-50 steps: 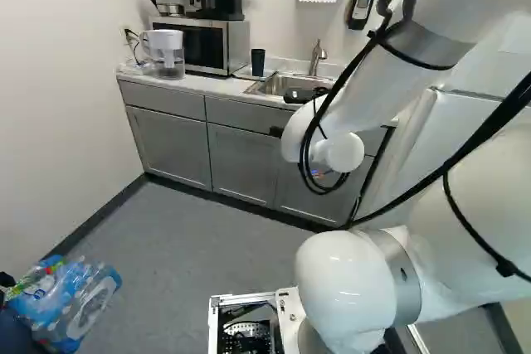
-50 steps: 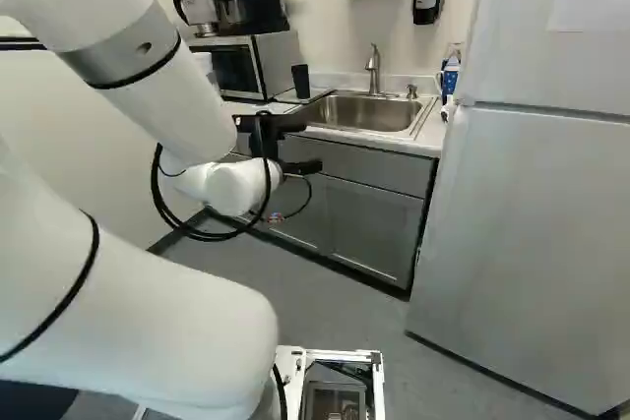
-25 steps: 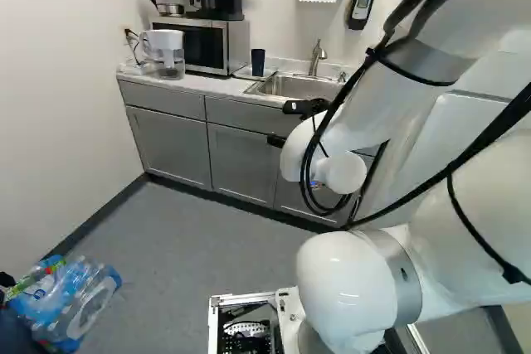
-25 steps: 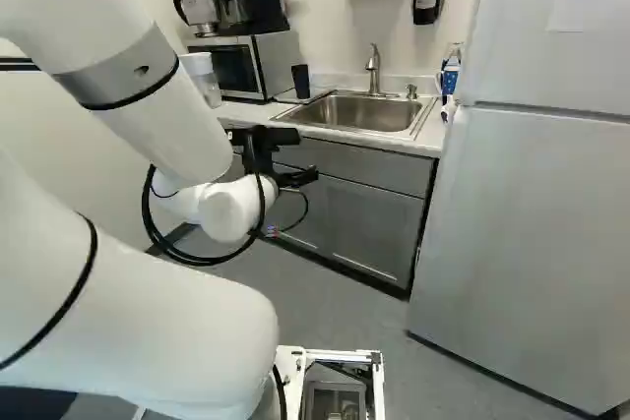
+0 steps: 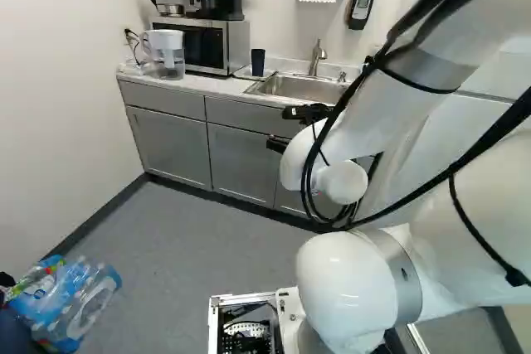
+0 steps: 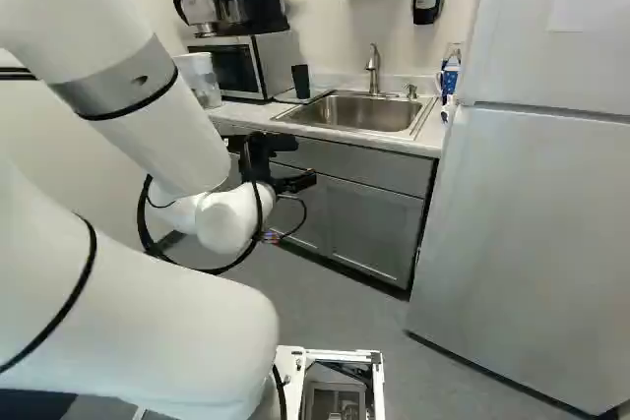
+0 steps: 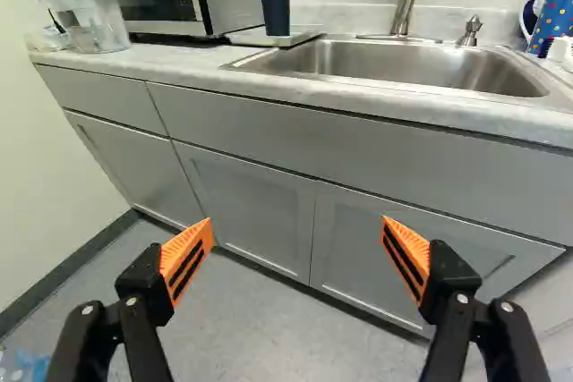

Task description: Rinse the cup and place it in the tray

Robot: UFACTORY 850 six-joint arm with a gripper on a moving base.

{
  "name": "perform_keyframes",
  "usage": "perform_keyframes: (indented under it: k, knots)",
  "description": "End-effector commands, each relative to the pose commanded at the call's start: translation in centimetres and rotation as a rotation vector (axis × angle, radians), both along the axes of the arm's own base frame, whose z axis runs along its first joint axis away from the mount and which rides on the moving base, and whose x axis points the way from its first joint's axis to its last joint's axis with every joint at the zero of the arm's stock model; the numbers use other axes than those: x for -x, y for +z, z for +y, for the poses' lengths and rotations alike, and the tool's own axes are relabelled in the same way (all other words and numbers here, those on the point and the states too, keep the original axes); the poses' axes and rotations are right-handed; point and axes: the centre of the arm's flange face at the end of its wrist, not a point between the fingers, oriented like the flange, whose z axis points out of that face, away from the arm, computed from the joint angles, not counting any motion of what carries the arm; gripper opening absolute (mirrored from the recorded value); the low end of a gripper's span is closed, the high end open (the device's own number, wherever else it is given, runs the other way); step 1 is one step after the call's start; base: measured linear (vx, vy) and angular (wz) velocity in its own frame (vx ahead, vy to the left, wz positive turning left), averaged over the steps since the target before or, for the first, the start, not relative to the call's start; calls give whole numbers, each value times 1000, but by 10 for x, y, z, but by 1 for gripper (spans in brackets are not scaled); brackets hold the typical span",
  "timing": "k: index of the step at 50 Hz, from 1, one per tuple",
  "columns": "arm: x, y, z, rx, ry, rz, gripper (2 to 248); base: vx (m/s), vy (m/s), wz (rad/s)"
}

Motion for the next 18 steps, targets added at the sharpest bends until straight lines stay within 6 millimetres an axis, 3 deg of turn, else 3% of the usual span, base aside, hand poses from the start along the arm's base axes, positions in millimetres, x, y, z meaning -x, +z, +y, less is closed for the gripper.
perform_keyframes:
  k: [18]
  knots:
    - [0, 0, 0, 0, 0, 0, 247, 0, 0, 0]
